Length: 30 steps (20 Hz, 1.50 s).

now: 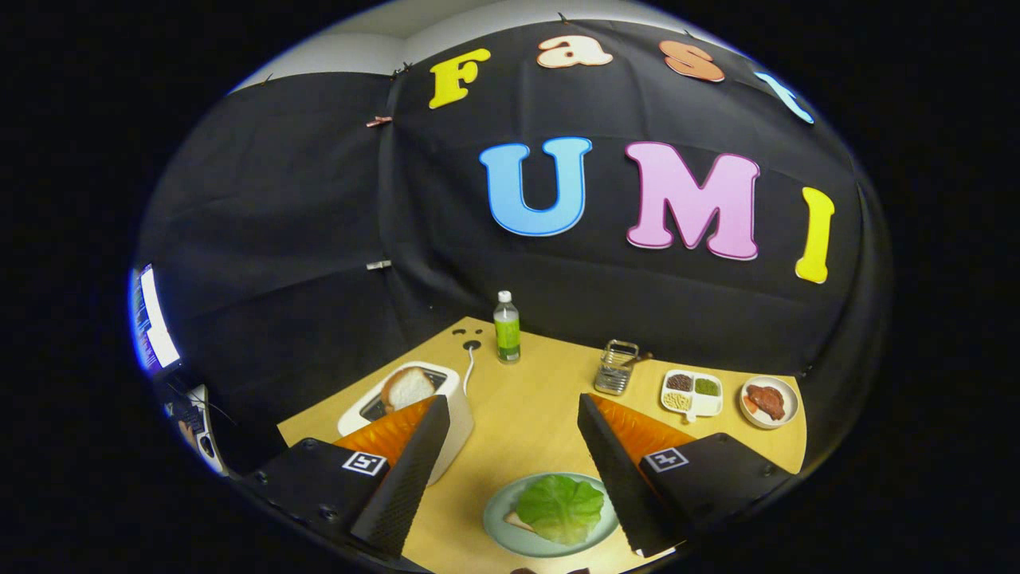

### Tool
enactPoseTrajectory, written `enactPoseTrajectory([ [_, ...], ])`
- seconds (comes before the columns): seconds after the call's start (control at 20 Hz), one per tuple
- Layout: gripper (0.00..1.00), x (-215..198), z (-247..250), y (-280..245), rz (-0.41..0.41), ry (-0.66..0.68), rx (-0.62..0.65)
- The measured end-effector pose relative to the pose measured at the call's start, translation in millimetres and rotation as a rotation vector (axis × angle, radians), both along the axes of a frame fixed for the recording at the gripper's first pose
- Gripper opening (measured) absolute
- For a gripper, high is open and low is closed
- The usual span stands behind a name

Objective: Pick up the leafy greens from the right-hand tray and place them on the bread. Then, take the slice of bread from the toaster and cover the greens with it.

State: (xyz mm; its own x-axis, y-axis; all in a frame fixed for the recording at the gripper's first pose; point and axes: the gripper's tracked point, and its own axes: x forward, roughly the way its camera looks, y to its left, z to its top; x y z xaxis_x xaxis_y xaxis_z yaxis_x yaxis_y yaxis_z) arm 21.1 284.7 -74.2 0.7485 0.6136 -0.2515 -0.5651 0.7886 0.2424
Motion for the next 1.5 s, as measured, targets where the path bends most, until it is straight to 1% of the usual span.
enactPoseTrajectory([
  [0.2,1.0,1,4,58,0.044,0.023,-0.004],
  [0.45,1.0,-2,-13,135,0.11,0.117,0.026],
  [0.6,1.0,-1,-31,174,0.133,0.169,0.03],
  [0.75,1.0,6,-58,203,0.129,0.241,0.027],
  [0.8,0.98,9,-66,209,0.119,0.264,0.028],
  [0.85,0.94,12,-75,216,0.109,0.287,0.024],
  [0.9,0.94,14,-82,222,0.11,0.308,0.02],
  [1.0,0.86,19,-96,226,0.094,0.331,-0.01],
  [1.1,0.72,26,-105,215,0.042,0.335,-0.051],
  [1.15,0.55,27,-108,208,0.012,0.346,-0.065],
  [1.2,0.37,27,-110,208,0.002,0.362,-0.063],
  [1.25,0.2,22,-110,209,0.009,0.372,-0.059],
  [1.4,0.15,16,-100,209,0.017,0.353,-0.059],
  [1.5,0.15,13,-89,207,0.021,0.335,-0.043],
])
